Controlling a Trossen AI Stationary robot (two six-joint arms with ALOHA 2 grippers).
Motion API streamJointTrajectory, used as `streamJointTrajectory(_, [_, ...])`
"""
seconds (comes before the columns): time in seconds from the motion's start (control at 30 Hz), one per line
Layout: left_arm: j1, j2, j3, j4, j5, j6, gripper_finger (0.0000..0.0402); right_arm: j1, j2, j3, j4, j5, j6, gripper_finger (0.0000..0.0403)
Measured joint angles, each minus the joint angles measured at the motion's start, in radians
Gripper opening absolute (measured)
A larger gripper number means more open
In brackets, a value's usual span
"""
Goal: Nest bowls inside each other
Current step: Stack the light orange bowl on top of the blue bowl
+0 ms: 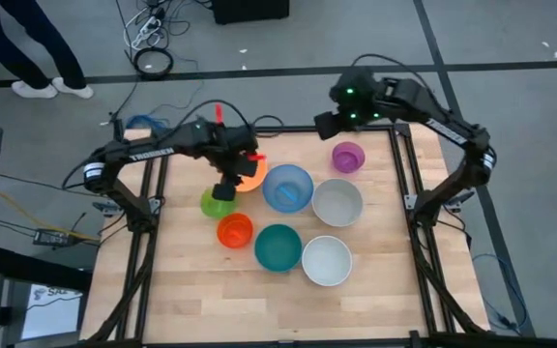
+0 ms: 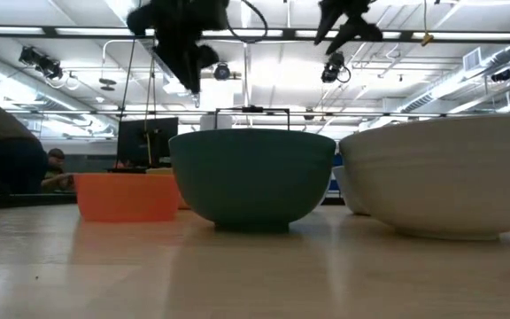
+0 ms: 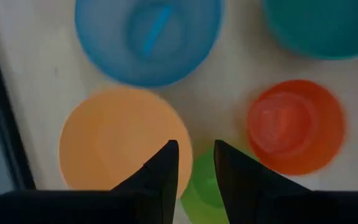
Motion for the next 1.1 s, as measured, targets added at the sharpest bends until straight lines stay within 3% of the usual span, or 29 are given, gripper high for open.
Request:
streamJointTrajectory(0.23, [-0.006, 0.0, -0.156, 0.034, 0.018, -0.209, 0.011, 0.0, -0.066, 0.0, -0.012, 0.045, 0.016, 0.0142])
streamJointTrajectory(0.43, [-0.005, 0.006, -0.233, 0.161, -0.007, -0.356, 0.011, 0.0, -0.07, 0.0, -0.012, 0.061, 0.017, 0.0142])
streamJointTrajectory(0.67, [-0.005, 0.071, -0.237, 0.254, 0.005, -0.505, 0.011, 0.009, -0.053, 0.0, -0.019, 0.053, 0.026, 0.0142])
streamJointTrajectory(0.87, [-0.01, 0.163, -0.207, 0.227, 0.022, -0.651, 0.011, 0.022, -0.053, 0.0, -0.023, 0.05, 0.027, 0.0142])
streamJointTrajectory(1.1, [-0.018, 0.232, -0.195, 0.265, -0.009, -0.691, 0.011, 0.024, -0.053, 0.0, -0.057, 0.03, 0.045, 0.0142])
